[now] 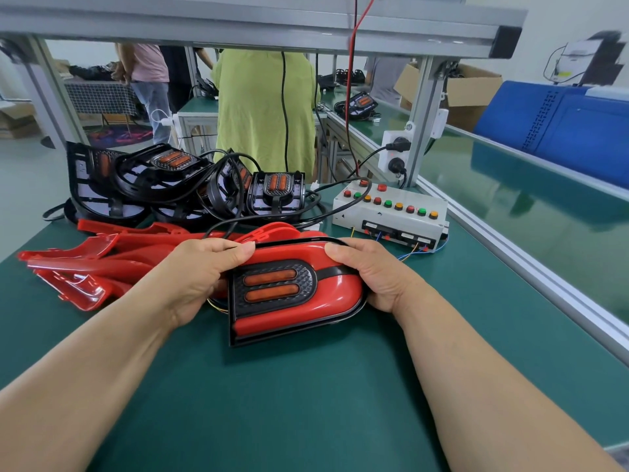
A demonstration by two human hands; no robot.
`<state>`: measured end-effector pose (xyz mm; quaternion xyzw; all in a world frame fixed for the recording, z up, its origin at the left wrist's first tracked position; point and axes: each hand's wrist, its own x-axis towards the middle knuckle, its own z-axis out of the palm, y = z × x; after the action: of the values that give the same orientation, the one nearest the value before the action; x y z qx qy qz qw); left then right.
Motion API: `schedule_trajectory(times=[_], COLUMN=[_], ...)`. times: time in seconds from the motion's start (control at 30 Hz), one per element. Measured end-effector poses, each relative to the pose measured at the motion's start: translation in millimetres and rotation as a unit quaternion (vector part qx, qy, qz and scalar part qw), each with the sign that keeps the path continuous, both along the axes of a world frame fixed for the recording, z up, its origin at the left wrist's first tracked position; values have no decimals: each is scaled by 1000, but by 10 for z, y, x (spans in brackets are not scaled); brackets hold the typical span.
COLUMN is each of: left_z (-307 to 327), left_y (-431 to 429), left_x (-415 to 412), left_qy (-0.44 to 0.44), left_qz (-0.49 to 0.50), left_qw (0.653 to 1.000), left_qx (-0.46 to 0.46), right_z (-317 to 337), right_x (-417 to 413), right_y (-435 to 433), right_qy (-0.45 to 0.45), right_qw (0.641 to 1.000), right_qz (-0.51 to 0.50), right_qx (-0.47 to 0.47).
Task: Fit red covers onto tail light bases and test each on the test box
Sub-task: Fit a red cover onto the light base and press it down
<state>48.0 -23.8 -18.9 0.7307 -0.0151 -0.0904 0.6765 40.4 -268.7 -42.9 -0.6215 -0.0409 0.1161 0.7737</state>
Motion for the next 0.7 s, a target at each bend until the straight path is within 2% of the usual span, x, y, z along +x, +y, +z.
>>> schedule_trajectory(times=[0.3, 0.47, 0.7], left_z=[-78, -108, -66], left_y=[-42, -34, -2], left_x=[14, 22, 20], left_qy=[-68, -99, -42], left_qz=[61, 62, 4], left_qw=[995, 991, 999], left_qx=[47, 70, 30], right_z=[-3, 3, -16], right_x=[3, 3, 6], right_y=[3, 6, 2], right_qy=[2, 2, 10], right_qw=[1000, 1000, 1000], right_qz=[-7, -10, 7], right_qx=[4, -5, 0])
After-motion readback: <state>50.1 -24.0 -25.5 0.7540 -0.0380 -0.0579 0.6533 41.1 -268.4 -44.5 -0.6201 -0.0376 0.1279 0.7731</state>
